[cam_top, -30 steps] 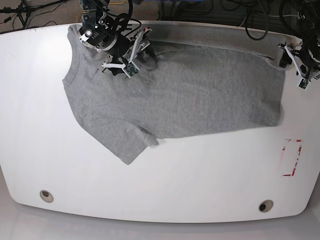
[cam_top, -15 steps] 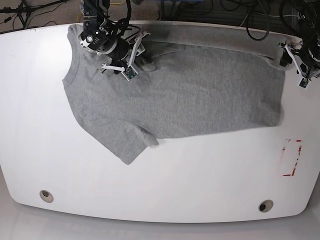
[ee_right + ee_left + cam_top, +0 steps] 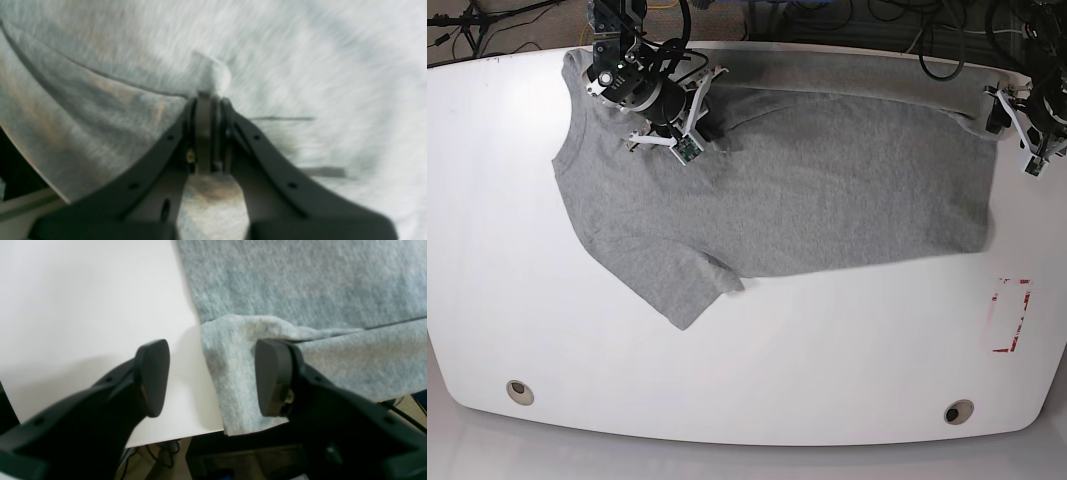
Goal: Fold the T-shirt properly
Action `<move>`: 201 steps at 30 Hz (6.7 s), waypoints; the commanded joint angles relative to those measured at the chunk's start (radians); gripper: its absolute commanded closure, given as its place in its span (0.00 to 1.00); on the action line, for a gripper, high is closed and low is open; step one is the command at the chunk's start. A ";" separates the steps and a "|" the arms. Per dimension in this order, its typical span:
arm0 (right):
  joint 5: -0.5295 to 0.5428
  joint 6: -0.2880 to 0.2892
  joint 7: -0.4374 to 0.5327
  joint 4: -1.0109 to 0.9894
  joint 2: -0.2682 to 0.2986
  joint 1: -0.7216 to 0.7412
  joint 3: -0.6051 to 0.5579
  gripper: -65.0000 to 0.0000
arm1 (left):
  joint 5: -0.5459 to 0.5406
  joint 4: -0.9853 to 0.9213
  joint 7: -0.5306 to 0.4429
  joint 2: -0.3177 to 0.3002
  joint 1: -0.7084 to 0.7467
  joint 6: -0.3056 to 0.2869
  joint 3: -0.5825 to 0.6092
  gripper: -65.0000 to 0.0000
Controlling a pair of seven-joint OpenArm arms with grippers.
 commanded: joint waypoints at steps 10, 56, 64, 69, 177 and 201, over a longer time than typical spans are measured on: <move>0.009 0.001 0.020 0.069 0.001 0.010 0.001 0.94 | -0.008 0.015 -0.013 -0.019 -0.002 0.002 -0.007 0.42; 0.018 0.001 0.018 0.006 0.075 0.065 0.183 0.36 | -0.011 0.021 -0.013 -0.017 0.000 0.001 0.096 0.42; 0.018 0.001 0.018 -0.077 0.069 0.112 0.177 0.37 | -0.008 0.021 -0.013 0.014 0.000 0.001 0.099 0.42; 0.012 0.001 0.018 -0.077 0.038 0.114 0.165 0.37 | -0.008 0.019 -0.013 0.014 0.000 0.001 0.101 0.42; 0.009 0.001 0.018 0.046 0.079 0.154 0.183 0.80 | -0.008 0.015 -0.013 0.010 -0.002 0.002 0.098 0.42; -0.103 0.001 -0.065 0.052 0.070 0.205 0.179 0.43 | -0.008 0.015 -0.013 0.010 -0.002 0.002 0.098 0.42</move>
